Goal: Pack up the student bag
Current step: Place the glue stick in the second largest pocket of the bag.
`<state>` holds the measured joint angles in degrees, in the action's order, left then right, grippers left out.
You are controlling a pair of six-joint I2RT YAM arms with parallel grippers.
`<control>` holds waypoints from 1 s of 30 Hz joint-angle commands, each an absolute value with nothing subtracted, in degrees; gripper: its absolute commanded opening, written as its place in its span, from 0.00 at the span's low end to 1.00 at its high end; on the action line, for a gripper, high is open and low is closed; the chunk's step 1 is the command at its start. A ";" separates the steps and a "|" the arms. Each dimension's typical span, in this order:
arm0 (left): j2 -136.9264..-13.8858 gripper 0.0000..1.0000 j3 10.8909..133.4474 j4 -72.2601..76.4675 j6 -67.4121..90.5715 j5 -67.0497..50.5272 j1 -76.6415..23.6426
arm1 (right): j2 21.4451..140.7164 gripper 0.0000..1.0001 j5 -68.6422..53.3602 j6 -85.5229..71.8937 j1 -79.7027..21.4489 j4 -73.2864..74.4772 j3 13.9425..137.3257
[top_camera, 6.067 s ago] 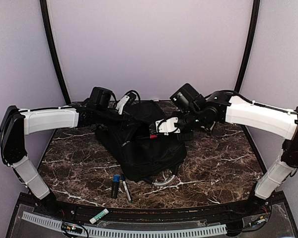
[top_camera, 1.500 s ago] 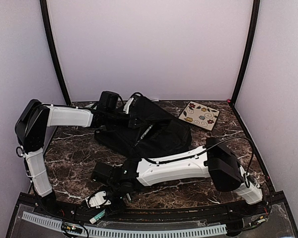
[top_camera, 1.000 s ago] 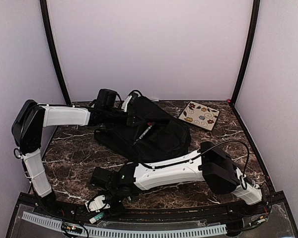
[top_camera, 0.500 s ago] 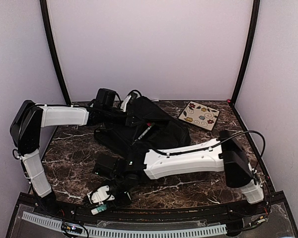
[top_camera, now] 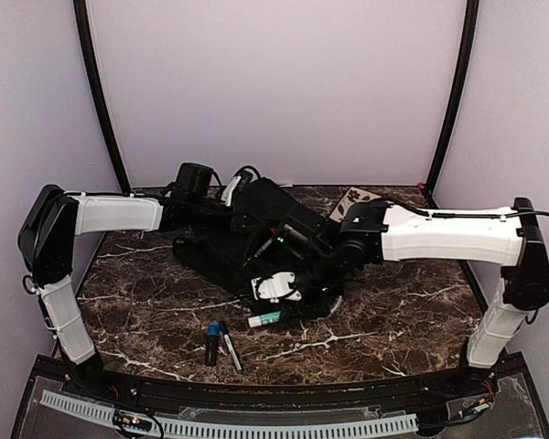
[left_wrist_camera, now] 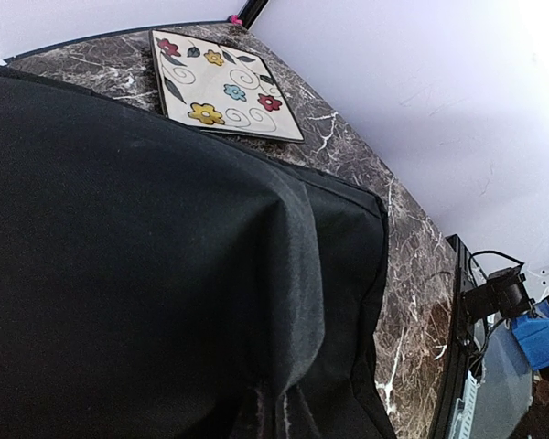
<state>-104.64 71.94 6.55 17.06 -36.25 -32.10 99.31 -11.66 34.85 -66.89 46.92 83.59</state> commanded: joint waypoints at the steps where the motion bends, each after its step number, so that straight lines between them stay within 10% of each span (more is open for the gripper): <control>1: -100.22 0.00 71.77 9.61 17.56 -40.44 -32.02 | 92.71 0.13 -8.70 33.23 -61.49 48.18 79.74; 30: -103.13 0.00 72.23 11.52 20.74 -45.74 -32.09 | 102.70 0.15 20.82 54.66 -53.79 20.91 77.09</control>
<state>-104.71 71.94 6.57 18.70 -38.89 -31.70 99.92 16.27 48.60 -52.01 29.32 77.03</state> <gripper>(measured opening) 0.023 0.181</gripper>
